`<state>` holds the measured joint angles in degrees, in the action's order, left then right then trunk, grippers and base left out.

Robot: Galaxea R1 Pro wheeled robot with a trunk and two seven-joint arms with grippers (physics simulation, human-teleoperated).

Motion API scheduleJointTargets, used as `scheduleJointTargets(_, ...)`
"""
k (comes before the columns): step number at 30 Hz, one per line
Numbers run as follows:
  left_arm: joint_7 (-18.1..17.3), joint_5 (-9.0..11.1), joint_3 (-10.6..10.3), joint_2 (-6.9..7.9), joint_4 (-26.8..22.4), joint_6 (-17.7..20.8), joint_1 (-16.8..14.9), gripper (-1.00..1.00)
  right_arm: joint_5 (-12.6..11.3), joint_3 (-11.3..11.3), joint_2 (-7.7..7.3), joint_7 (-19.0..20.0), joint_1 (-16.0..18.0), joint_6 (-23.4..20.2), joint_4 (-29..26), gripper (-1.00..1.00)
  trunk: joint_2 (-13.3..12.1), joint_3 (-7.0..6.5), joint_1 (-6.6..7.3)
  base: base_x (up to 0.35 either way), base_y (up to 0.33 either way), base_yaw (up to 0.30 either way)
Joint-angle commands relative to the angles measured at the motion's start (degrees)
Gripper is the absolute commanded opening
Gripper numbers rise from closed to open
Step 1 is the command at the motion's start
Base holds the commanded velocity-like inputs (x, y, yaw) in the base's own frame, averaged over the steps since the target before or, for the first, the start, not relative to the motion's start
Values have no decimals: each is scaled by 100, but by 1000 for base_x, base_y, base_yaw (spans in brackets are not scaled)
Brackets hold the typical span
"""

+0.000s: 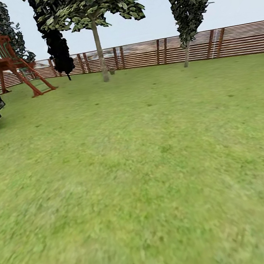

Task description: Take the three Easter eggs out of the wicker basket on the lawn in the garden, then place them on the lawn next to a single tree (choose any tree) so that all three eggs are next to the same tree and none are left in the basket.

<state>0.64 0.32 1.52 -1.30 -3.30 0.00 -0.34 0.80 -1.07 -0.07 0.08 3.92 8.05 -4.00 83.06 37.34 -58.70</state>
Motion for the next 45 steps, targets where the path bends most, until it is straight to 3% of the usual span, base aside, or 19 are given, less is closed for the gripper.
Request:
scheduleJointTargets(1,7,3,14,0,-3,0,-2,100,8,-8,1,1,3,21,3,100,2,5,-3,333,0,0)
scheduleJointTargets(45,7,3,20,-1,4,0,-2,100,8,2,0,0,3,39,5,100,2,5,-3,333,0,0)
